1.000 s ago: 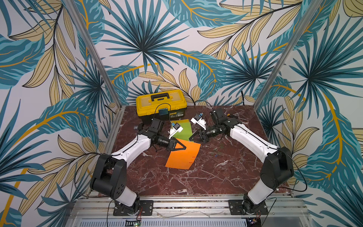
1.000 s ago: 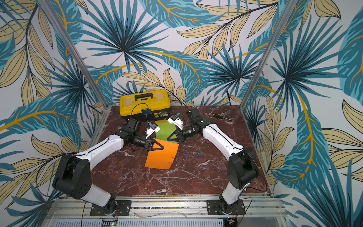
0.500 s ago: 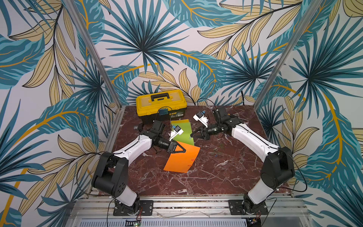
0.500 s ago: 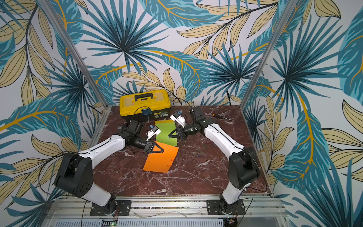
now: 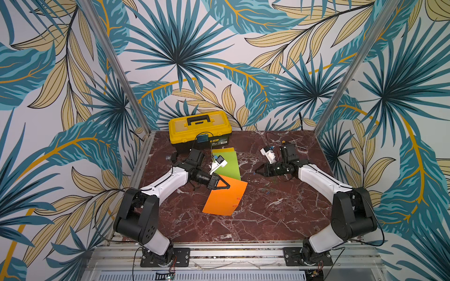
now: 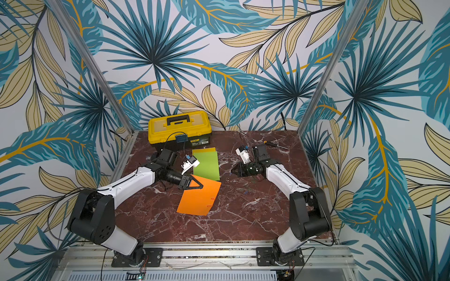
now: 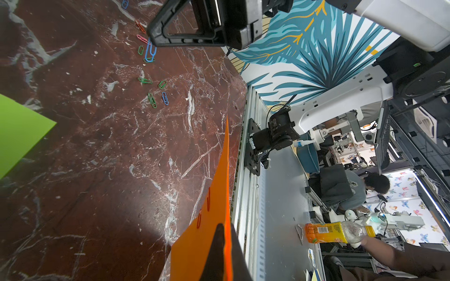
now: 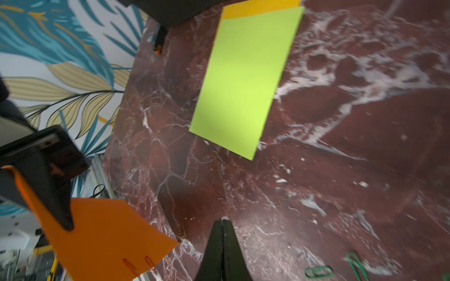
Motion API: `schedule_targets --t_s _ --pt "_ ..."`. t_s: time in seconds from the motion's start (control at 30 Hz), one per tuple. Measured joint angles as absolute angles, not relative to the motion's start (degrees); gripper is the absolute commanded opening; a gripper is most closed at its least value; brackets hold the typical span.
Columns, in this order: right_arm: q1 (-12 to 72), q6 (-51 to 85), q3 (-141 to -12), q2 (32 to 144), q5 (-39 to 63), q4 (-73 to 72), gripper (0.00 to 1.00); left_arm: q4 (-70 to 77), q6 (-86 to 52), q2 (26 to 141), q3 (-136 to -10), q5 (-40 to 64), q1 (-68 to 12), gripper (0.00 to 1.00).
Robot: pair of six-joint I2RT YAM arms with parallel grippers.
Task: Unclip the paperclips from the documents
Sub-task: Remove the paper clip from the document, then place the paper clip at the center of the board.
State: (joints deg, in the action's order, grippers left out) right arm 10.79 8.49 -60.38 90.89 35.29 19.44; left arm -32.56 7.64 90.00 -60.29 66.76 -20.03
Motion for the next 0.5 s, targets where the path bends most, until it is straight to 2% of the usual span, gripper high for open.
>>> schedule_targets --t_s 0.5 --pt "5.5 17.2 -62.0 102.6 24.3 20.8 0.05 -32.6 7.6 86.3 -60.3 64.9 -18.9 0.00"
